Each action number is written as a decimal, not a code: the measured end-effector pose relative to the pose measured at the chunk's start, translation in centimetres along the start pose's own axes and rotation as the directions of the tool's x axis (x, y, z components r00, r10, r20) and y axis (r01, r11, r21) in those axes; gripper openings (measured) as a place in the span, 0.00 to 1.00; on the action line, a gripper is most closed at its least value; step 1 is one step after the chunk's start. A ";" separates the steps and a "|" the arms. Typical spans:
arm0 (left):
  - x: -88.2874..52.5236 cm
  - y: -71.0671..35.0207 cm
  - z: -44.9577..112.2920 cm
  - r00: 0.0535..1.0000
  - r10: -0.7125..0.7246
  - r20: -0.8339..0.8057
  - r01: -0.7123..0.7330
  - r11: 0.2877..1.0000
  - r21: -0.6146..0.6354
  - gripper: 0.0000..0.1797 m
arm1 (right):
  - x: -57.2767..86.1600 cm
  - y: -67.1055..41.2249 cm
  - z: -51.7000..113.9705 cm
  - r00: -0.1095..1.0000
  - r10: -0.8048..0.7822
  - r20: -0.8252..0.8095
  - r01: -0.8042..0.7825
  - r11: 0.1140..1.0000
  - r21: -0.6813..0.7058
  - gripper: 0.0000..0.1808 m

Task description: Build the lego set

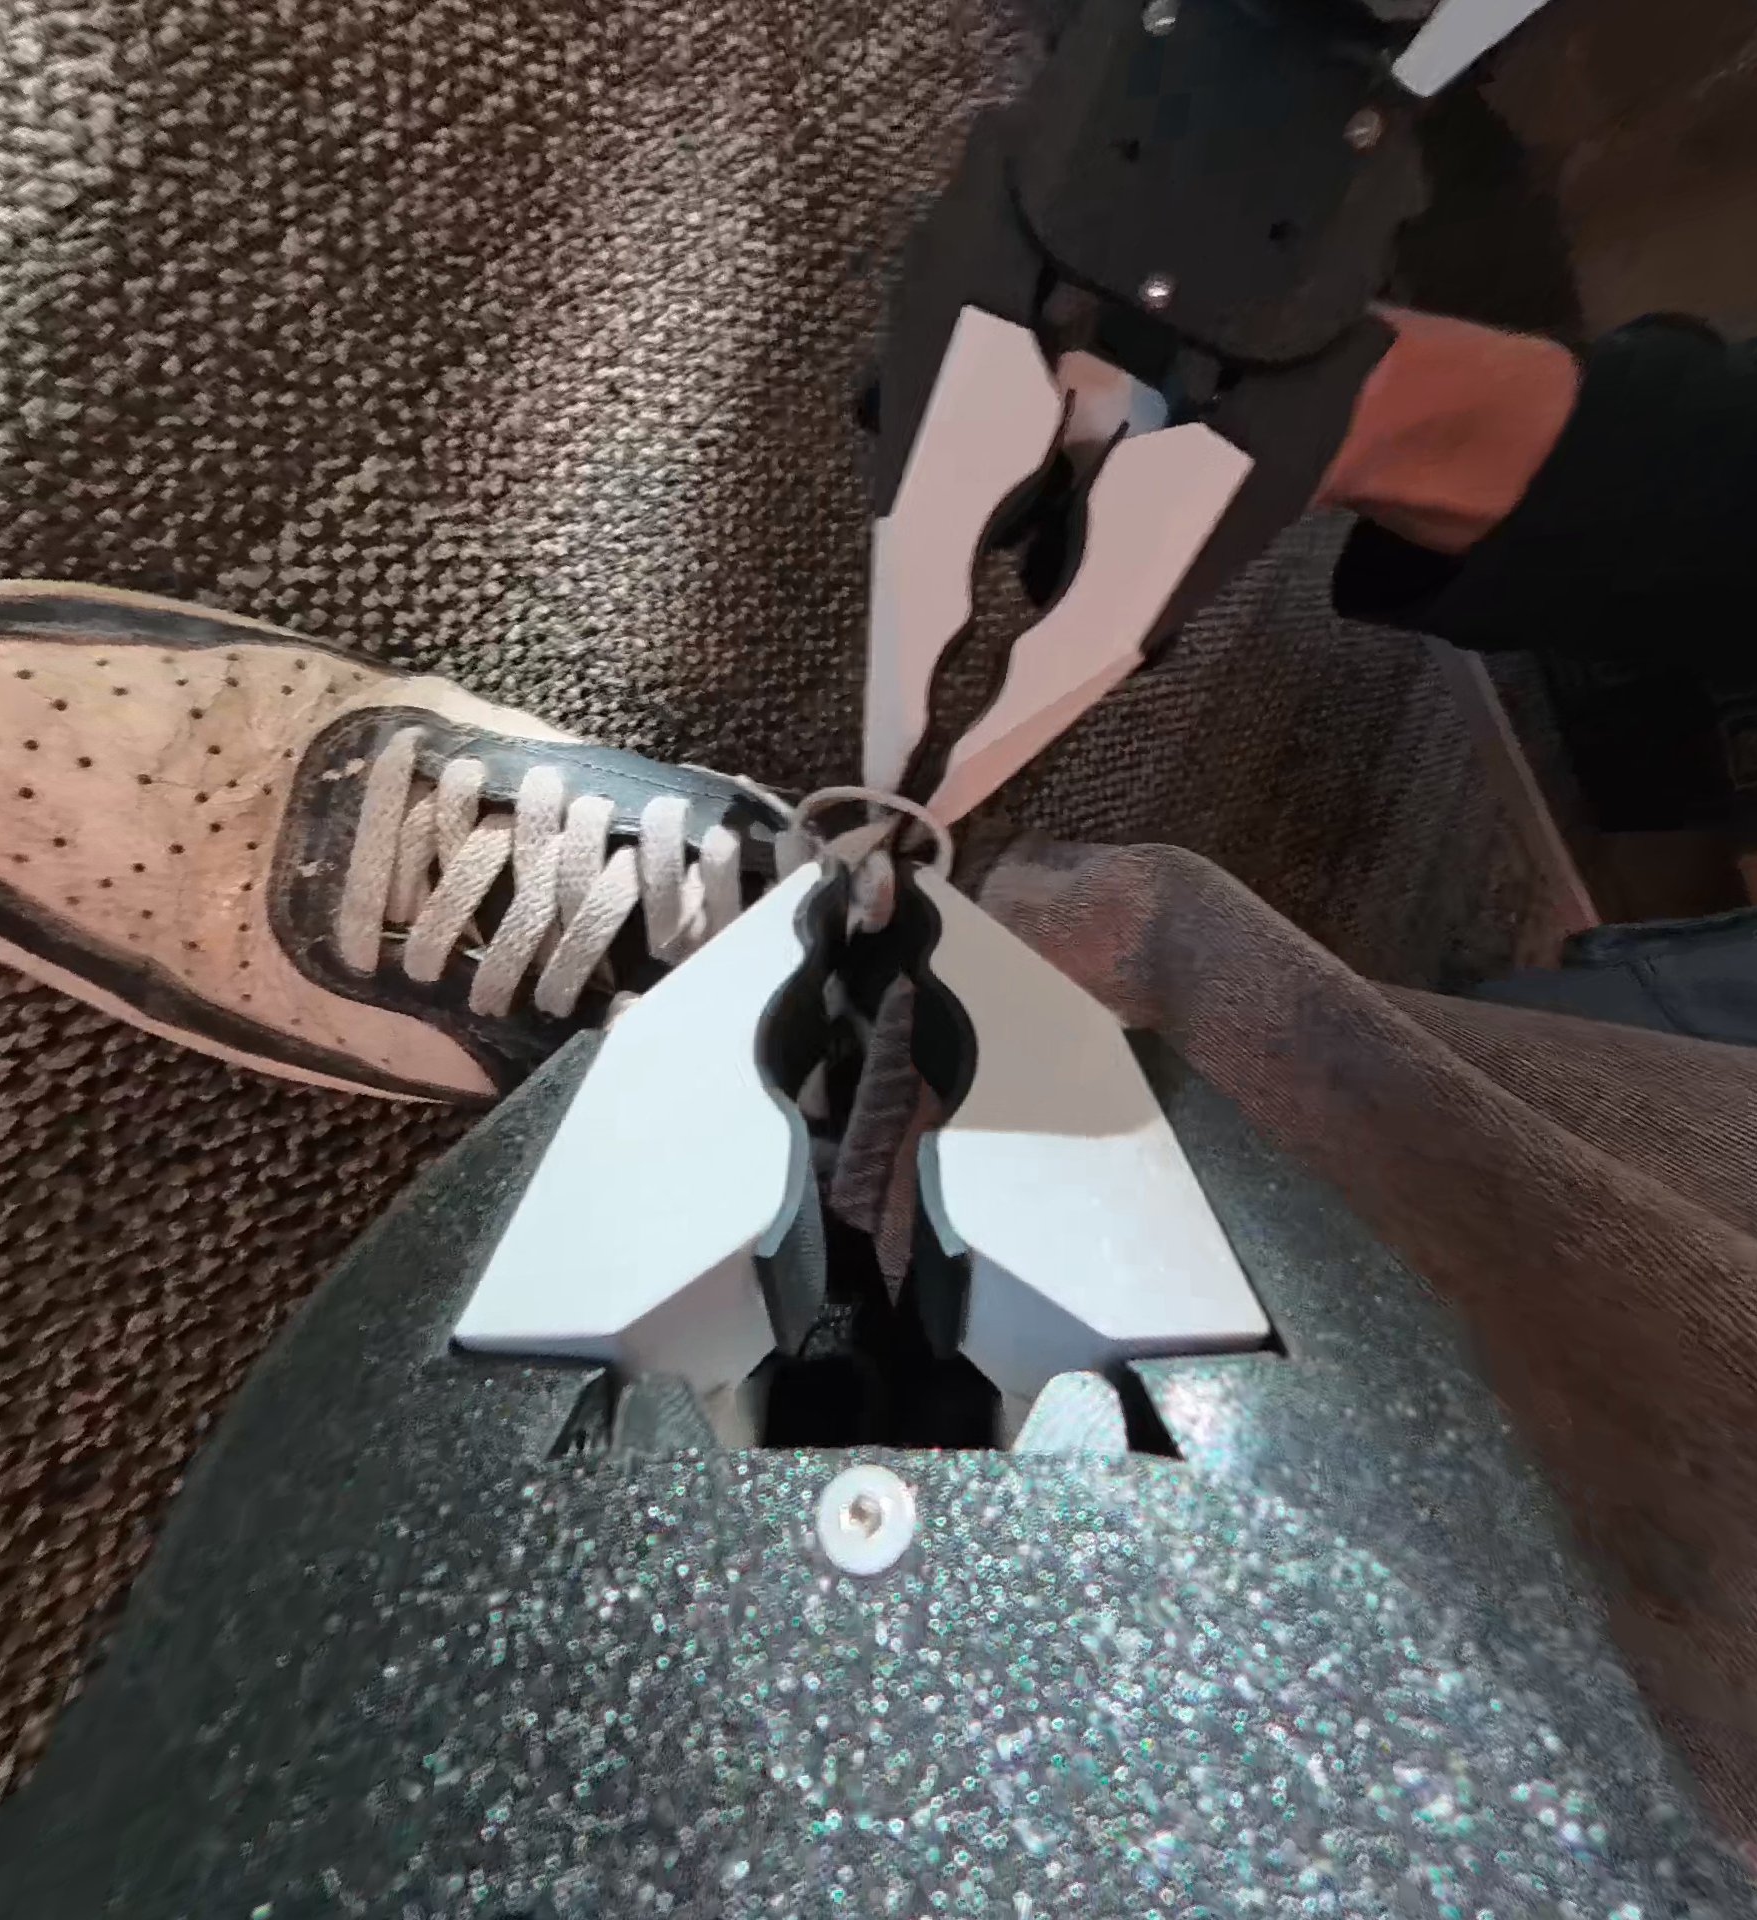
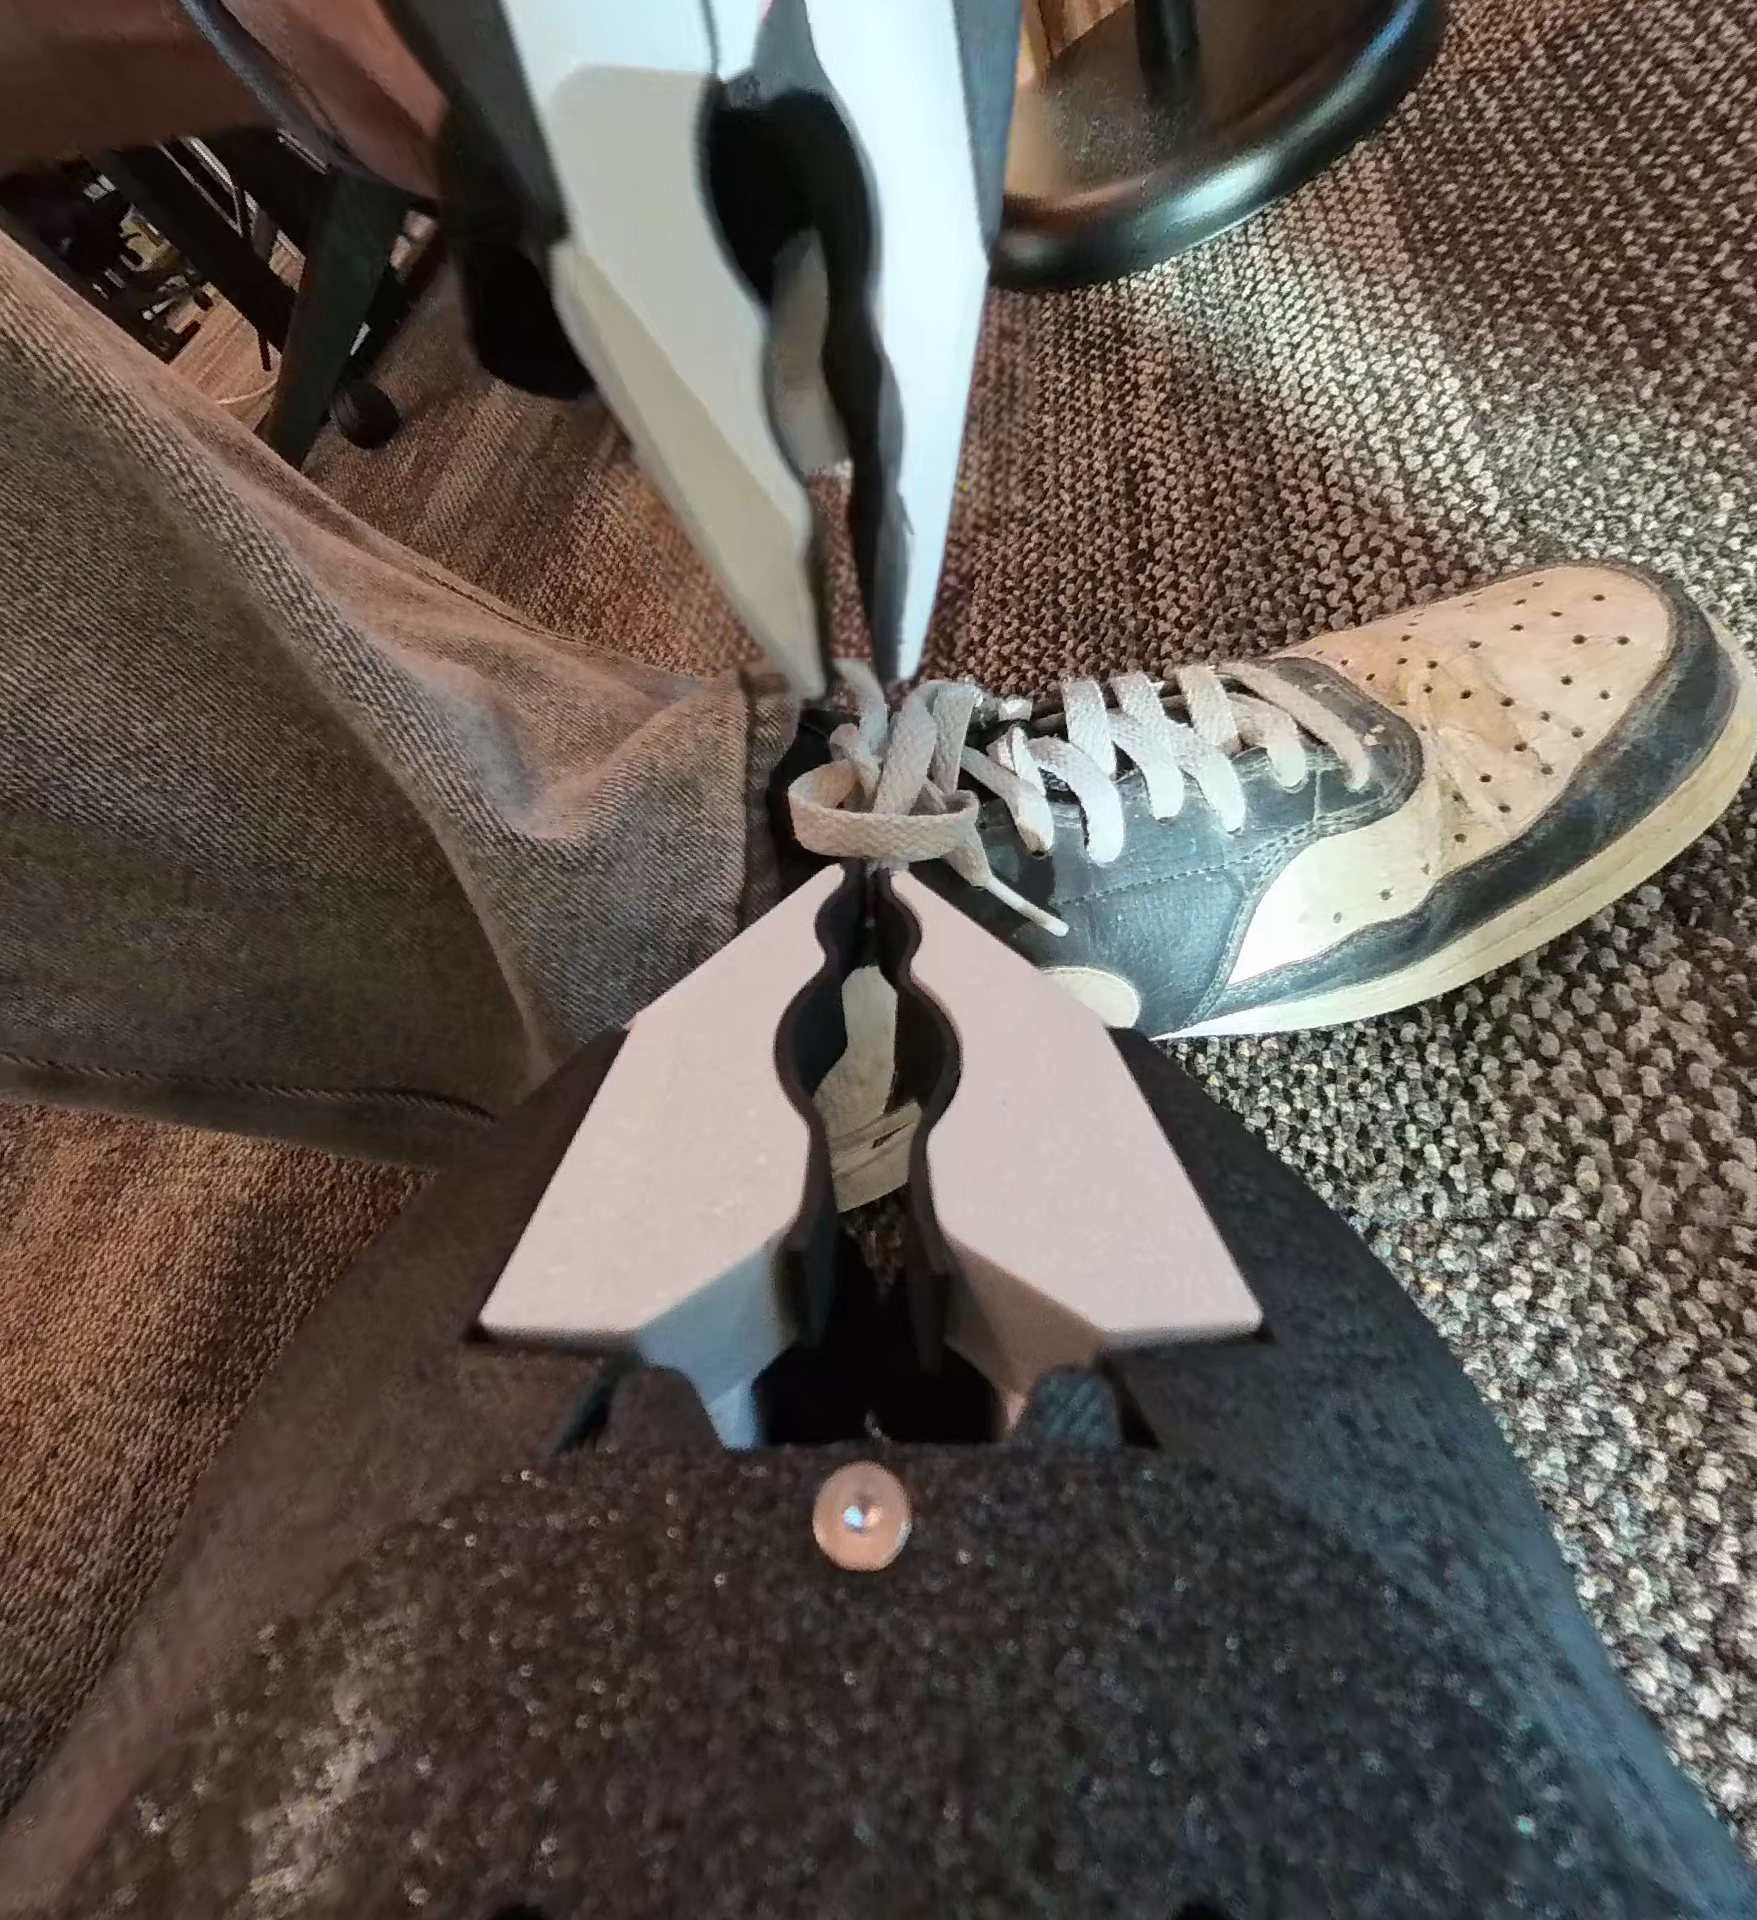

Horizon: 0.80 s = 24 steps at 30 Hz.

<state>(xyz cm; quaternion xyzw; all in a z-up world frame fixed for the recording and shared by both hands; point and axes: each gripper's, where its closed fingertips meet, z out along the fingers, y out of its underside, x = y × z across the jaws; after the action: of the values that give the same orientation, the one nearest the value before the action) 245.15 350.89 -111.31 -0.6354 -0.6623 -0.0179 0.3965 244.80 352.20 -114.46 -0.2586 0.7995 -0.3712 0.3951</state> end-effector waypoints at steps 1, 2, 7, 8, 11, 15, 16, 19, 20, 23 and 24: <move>-0.4 0.1 0.1 1.000 -0.011 0.014 0.011 1.000 -0.006 0.02 | 0.0 0.0 0.0 1.000 0.000 -0.001 0.000 1.000 0.001 0.00; -0.6 0.2 0.2 1.000 -0.021 0.023 0.021 1.000 -0.012 0.01 | 0.0 0.0 0.0 1.000 -0.001 -0.004 0.001 1.000 0.002 0.00; -1.6 0.3 0.1 0.997 -0.064 0.050 0.064 0.998 -0.006 0.00 | 0.4 -0.2 0.1 0.999 0.022 -0.036 -0.021 1.000 0.012 0.00; -1.5 0.3 0.2 0.997 -0.063 0.043 0.063 0.998 -0.011 0.00 | 0.5 -0.2 0.1 0.999 0.030 -0.044 -0.030 0.999 0.015 0.00; -1.0 0.6 0.8 0.999 -0.046 0.023 0.047 0.998 -0.037 0.02 | 0.9 -0.1 0.0 0.997 0.047 -0.063 -0.046 0.999 0.019 0.00; -0.4 1.1 1.3 1.000 -0.018 0.006 0.018 0.998 -0.063 0.05 | 1.0 -0.1 0.0 0.996 0.055 -0.072 -0.053 0.998 0.023 0.00; -0.3 1.0 1.3 1.000 -0.010 0.001 0.010 0.998 -0.062 0.05 | 1.1 -0.1 0.1 0.996 0.057 -0.074 -0.055 0.998 0.023 0.00; -0.2 0.8 1.2 0.998 0.054 0.017 -0.053 0.997 -0.057 0.05 | 1.1 -0.1 0.2 0.995 0.061 -0.073 -0.059 0.998 0.024 0.00; -0.3 0.7 1.2 0.997 0.073 0.027 -0.072 0.996 -0.059 0.05 | 1.1 -0.2 0.2 0.996 0.061 -0.072 -0.059 0.998 0.025 0.00; -0.3 0.8 1.6 0.997 0.075 0.025 -0.073 0.994 -0.077 0.05 | 1.0 -0.2 0.2 0.996 0.056 -0.067 -0.055 0.998 0.026 0.00; -0.3 0.9 1.8 0.997 0.073 0.022 -0.071 0.994 -0.082 0.06 | 1.0 -0.2 0.2 0.996 0.056 -0.066 -0.054 0.998 0.027 0.00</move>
<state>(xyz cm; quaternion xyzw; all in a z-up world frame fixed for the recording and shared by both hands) 244.96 351.78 -113.08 -0.6746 -0.6427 -0.0227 0.3625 244.48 351.30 -114.80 -0.2190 0.8143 -0.3787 0.3814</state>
